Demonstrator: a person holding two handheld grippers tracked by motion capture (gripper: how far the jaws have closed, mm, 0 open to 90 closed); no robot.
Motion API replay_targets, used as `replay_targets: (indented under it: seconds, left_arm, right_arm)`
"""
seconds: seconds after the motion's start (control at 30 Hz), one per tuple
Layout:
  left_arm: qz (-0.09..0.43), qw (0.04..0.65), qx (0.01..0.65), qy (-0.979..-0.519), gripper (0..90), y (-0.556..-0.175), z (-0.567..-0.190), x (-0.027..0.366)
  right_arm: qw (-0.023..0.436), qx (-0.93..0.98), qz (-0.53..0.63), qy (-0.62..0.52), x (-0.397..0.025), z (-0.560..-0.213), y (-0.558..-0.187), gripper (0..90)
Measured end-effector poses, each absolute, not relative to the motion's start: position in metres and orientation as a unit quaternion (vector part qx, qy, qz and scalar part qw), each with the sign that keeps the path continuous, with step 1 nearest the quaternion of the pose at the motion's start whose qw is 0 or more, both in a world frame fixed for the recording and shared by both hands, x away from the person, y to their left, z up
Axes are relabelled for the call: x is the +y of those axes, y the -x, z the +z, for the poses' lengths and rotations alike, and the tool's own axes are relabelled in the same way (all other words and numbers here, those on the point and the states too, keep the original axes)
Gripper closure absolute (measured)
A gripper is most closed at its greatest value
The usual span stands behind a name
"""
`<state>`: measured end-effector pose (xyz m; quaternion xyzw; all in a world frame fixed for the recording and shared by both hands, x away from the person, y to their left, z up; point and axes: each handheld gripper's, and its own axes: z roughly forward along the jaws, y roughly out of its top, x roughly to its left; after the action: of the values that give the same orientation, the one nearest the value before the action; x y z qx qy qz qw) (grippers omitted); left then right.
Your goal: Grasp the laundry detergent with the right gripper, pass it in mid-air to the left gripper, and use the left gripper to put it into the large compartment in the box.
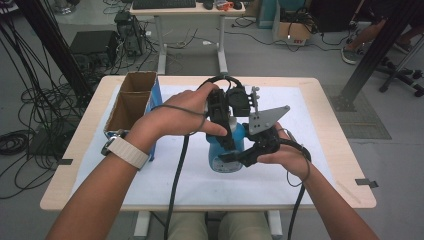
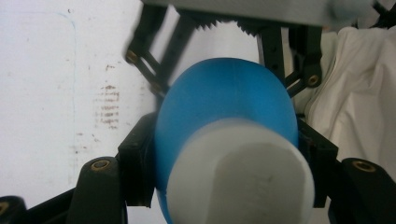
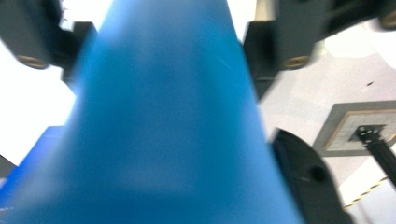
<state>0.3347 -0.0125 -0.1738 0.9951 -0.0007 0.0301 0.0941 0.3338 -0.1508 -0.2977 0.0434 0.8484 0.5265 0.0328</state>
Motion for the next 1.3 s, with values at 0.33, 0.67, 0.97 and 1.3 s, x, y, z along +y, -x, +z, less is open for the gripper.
replay_targets:
  seconds: [0.33, 0.67, 0.97, 1.3]
  left_arm:
    - [0.029, 0.074, 0.018, -0.997, 37.4, -0.338, -0.178, -0.007]
    - [0.059, 0.069, 0.075, -0.993, 37.3, -0.343, -0.164, 0.001]
    - [0.064, 0.052, 0.127, -0.988, 37.3, -0.348, -0.140, 0.009]
    - [0.064, 0.043, 0.222, -0.972, 37.3, -0.360, -0.118, 0.018]
  right_arm:
    - [0.039, 0.858, 0.504, -0.091, -0.202, -0.303, -0.330, 5.1]
    - [0.059, 0.874, 0.456, -0.154, -0.248, -0.300, -0.337, 2.9]
    - [0.075, 0.889, 0.418, -0.172, -0.268, -0.290, -0.345, 2.6]
    - [0.078, 0.896, 0.387, -0.200, -0.285, -0.284, -0.348, 2.7]
